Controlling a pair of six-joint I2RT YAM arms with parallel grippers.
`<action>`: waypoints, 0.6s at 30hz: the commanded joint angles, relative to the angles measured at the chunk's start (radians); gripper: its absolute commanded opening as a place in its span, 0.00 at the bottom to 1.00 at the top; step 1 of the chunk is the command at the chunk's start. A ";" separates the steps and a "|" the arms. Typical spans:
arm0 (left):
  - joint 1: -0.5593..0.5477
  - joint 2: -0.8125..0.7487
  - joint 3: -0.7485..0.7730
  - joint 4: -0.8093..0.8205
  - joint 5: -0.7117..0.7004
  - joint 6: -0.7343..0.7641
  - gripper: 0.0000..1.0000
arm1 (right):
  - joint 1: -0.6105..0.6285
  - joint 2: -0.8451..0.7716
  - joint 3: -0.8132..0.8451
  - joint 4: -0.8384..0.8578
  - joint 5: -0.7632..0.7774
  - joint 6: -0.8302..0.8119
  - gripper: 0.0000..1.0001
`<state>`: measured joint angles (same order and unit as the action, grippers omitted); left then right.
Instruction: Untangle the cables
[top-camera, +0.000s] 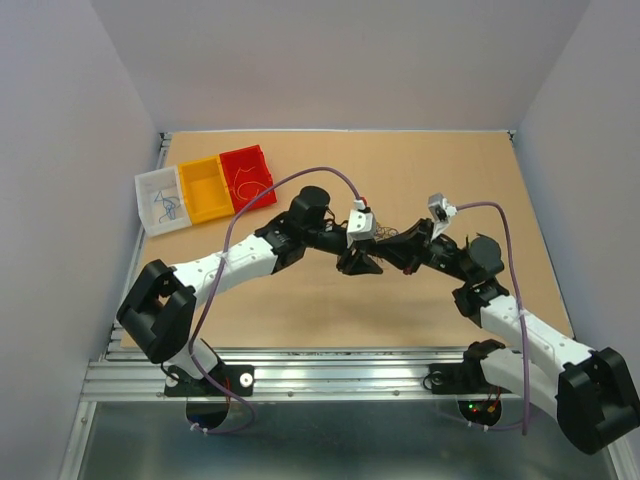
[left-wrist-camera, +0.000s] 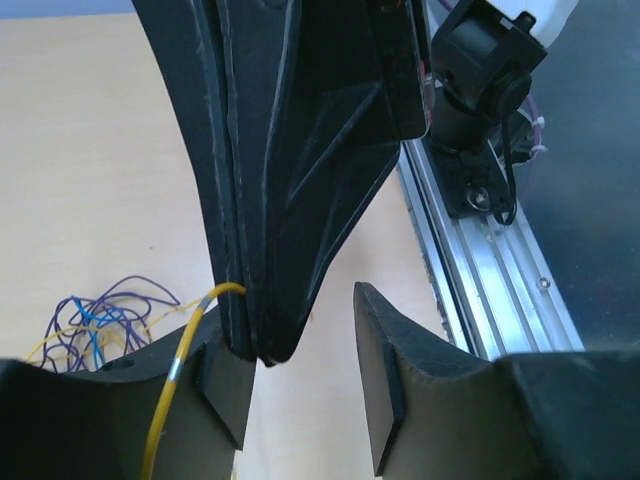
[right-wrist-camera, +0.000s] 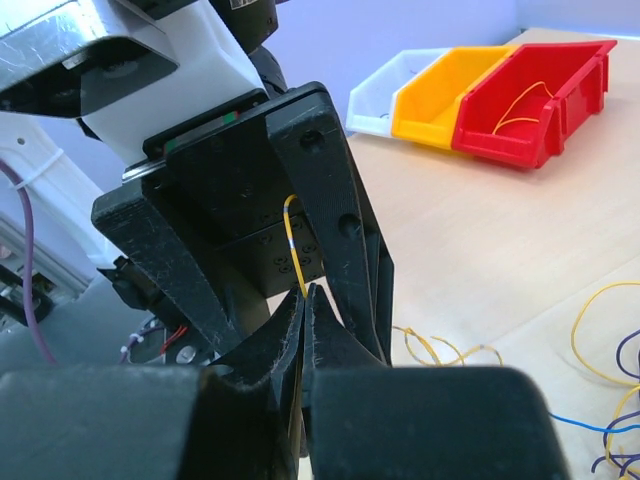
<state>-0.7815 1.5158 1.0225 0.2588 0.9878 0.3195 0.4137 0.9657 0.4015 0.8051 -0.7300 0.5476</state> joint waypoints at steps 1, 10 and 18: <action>-0.021 -0.012 0.021 0.109 -0.012 -0.057 0.49 | 0.010 -0.036 -0.029 0.101 0.012 0.012 0.01; -0.024 -0.020 0.005 0.128 -0.060 -0.066 0.03 | 0.010 -0.035 -0.052 0.147 0.043 0.028 0.00; -0.022 -0.014 0.007 0.091 -0.110 -0.023 0.00 | 0.011 -0.070 -0.072 0.146 0.083 0.021 0.11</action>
<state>-0.7990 1.5158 1.0225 0.3176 0.9390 0.2531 0.4171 0.9306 0.3534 0.8898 -0.7044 0.5541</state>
